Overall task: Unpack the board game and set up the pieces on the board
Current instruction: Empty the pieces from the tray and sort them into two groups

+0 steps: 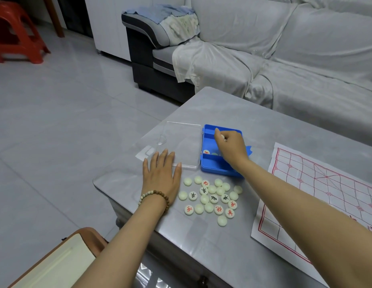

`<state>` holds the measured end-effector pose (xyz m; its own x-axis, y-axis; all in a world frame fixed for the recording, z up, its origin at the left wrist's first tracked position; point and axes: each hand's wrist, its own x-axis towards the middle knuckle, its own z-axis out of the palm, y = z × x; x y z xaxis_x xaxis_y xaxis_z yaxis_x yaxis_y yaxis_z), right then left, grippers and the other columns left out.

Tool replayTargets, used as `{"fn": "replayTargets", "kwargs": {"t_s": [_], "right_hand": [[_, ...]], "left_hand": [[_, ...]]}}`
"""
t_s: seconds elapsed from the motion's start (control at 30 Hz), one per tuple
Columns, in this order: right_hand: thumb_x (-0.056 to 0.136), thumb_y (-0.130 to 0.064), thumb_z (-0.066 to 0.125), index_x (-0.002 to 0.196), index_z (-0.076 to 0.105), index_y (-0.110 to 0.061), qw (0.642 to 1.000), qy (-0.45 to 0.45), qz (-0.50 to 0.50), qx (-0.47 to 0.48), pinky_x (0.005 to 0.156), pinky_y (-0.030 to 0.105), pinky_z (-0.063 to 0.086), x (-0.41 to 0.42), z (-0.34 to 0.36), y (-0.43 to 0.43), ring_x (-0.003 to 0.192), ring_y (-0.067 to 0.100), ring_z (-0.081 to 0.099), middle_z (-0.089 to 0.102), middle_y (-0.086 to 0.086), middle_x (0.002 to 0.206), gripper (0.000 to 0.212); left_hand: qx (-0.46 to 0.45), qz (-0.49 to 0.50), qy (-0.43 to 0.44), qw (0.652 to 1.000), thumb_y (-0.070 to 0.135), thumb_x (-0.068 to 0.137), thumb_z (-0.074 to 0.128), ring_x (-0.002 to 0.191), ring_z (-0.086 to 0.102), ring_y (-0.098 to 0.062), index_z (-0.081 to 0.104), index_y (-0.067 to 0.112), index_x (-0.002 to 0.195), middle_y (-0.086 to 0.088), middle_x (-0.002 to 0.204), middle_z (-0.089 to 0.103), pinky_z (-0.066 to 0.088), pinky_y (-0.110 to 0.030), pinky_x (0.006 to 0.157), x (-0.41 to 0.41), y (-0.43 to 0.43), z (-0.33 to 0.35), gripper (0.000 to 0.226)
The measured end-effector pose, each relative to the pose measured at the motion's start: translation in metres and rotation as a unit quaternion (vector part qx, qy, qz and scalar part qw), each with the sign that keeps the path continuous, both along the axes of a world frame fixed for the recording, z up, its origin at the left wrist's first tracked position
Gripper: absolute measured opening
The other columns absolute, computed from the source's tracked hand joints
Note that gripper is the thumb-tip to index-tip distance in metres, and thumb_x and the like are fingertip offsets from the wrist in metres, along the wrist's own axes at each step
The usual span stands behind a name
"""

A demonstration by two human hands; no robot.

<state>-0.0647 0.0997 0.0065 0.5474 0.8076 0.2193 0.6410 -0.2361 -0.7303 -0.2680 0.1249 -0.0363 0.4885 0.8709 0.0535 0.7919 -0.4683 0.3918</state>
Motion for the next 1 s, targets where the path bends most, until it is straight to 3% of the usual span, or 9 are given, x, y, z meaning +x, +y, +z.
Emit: {"fn": "replayTargets", "kwargs": {"t_s": [0.17,0.27,0.37,0.5,0.57,0.67,0.77,0.87,1.0], "right_hand": [[0.097,-0.03,0.046,0.049,0.028,-0.019,0.996,-0.019,0.087,0.006,0.051,0.029,0.024,-0.028,0.012,-0.068,0.044,0.011,0.024,0.026,-0.004,0.044,0.052],[0.09,-0.048,0.037,0.051,0.032,-0.025,0.979,-0.148,0.125,-0.054,0.049,0.025,0.025,-0.042,-0.001,-0.124,0.048,0.011,0.032,0.033,-0.006,0.047,0.046],[0.087,-0.051,0.033,0.056,0.035,-0.024,0.96,-0.233,0.139,-0.076,0.048,0.027,0.023,-0.048,-0.018,-0.159,0.051,0.011,0.036,0.036,-0.008,0.054,0.041],[0.089,-0.051,0.039,0.067,0.044,-0.023,0.944,-0.274,0.165,-0.077,0.046,0.024,0.022,-0.049,-0.033,-0.171,0.057,0.014,0.047,0.046,-0.009,0.067,0.036],[0.089,-0.052,0.041,0.073,0.045,-0.023,0.948,-0.264,0.161,-0.08,0.047,0.022,0.023,-0.049,-0.033,-0.172,0.064,0.01,0.045,0.046,-0.01,0.074,0.033],[0.089,-0.05,0.046,0.086,0.053,-0.02,0.949,-0.271,0.146,-0.068,0.061,0.023,0.031,-0.048,-0.032,-0.178,0.078,0.011,0.046,0.052,-0.007,0.089,0.031],[0.09,-0.049,0.045,0.111,0.058,-0.022,0.952,-0.263,0.139,-0.073,0.09,0.028,0.039,-0.051,-0.033,-0.195,0.113,0.012,0.048,0.053,-0.005,0.122,0.037],[0.094,-0.053,0.034,0.145,0.033,-0.027,0.954,-0.22,0.159,-0.125,0.114,0.022,0.018,-0.056,-0.032,-0.209,0.14,0.002,0.019,0.023,-0.013,0.154,0.057],[0.098,-0.053,0.017,0.151,0.001,-0.028,0.942,-0.191,0.172,-0.217,0.119,0.023,-0.004,-0.058,-0.033,-0.204,0.142,-0.002,-0.009,-0.008,-0.017,0.154,0.061]], "left_hand": [[0.0,0.001,-0.002,1.0,0.04,0.1,0.017,0.145,0.005,-0.018,0.02,0.022,0.147,0.003,0.157,0.014,-0.001,-0.04,0.118,0.001,-0.003,0.003,0.051],[0.003,0.008,-0.004,1.0,0.038,0.1,0.019,0.145,0.009,-0.02,0.023,0.019,0.147,0.0,0.156,0.018,0.001,-0.041,0.118,0.001,-0.005,0.004,0.05],[0.016,0.015,-0.005,1.0,0.036,0.1,0.02,0.144,0.012,-0.021,0.027,0.017,0.145,-0.002,0.155,0.021,0.004,-0.042,0.118,-0.001,-0.007,0.003,0.049],[0.025,0.022,-0.017,0.999,0.035,0.1,0.023,0.142,0.017,-0.023,0.032,0.015,0.143,-0.004,0.153,0.027,0.008,-0.042,0.117,-0.003,-0.006,0.002,0.048],[0.029,0.023,-0.02,0.999,0.034,0.1,0.024,0.142,0.018,-0.023,0.034,0.015,0.142,-0.004,0.152,0.028,0.009,-0.042,0.117,-0.003,-0.005,0.002,0.048],[0.033,0.023,-0.024,0.999,0.034,0.1,0.026,0.14,0.022,-0.024,0.036,0.014,0.141,-0.005,0.15,0.032,0.01,-0.042,0.117,-0.002,-0.003,0.0,0.047],[0.045,0.022,-0.026,0.998,0.033,0.099,0.027,0.136,0.029,-0.026,0.041,0.012,0.137,-0.007,0.145,0.039,0.017,-0.044,0.114,-0.002,0.0,-0.003,0.046],[0.045,0.024,-0.022,0.998,0.034,0.099,0.026,0.136,0.029,-0.026,0.04,0.012,0.137,-0.006,0.145,0.039,0.017,-0.044,0.114,-0.002,0.0,-0.003,0.046],[0.047,0.022,-0.02,0.998,0.034,0.099,0.026,0.138,0.025,-0.025,0.036,0.012,0.14,-0.006,0.148,0.036,0.014,-0.043,0.115,-0.001,-0.001,-0.002,0.047]]}}
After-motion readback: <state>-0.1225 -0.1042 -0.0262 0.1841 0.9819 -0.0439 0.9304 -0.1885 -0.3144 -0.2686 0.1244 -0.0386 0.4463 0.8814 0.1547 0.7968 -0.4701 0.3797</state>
